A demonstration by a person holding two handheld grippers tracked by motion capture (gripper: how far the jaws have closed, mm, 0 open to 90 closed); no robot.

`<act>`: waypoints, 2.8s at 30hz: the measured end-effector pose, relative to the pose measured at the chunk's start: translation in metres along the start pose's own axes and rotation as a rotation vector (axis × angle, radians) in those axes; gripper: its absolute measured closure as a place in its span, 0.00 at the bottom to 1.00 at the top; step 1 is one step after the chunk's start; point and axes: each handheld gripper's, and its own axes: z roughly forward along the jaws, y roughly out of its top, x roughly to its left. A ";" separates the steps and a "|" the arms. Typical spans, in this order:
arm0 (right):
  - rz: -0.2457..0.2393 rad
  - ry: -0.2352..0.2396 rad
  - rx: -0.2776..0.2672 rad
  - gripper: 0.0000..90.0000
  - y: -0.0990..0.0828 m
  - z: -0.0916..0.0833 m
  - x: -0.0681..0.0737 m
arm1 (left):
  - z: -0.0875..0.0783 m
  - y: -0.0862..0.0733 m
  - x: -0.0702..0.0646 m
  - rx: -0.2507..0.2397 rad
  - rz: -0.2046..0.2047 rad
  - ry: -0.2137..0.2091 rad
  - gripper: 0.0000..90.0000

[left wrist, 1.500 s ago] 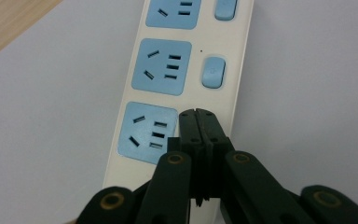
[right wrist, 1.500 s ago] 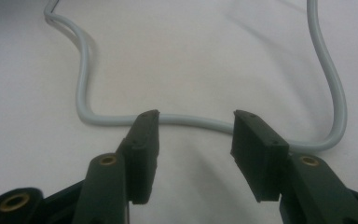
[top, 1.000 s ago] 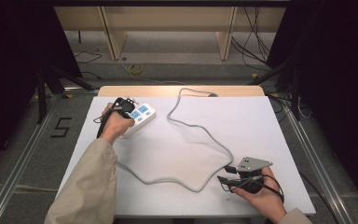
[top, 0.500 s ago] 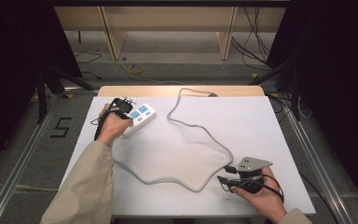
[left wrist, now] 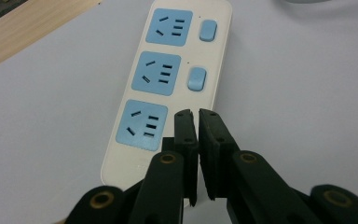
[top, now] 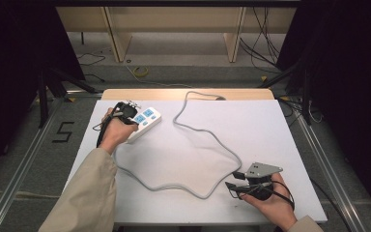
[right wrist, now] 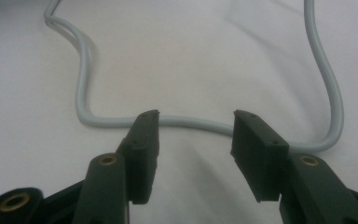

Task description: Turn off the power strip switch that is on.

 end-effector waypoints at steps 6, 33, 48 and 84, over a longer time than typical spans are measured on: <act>0.002 0.002 0.001 0.58 0.000 0.000 0.000 | -0.005 -0.003 -0.002 -0.020 -0.012 -0.013 0.90; 0.000 0.000 -0.001 0.58 0.000 0.001 0.001 | -0.029 -0.011 -0.020 -0.123 -0.091 -0.127 0.54; -0.005 0.001 -0.002 0.58 0.000 0.001 0.001 | -0.042 -0.020 -0.038 -0.154 -0.052 -0.164 0.48; -0.009 0.002 -0.004 0.58 0.001 0.001 0.001 | -0.058 -0.044 -0.071 -0.194 0.090 -0.161 0.42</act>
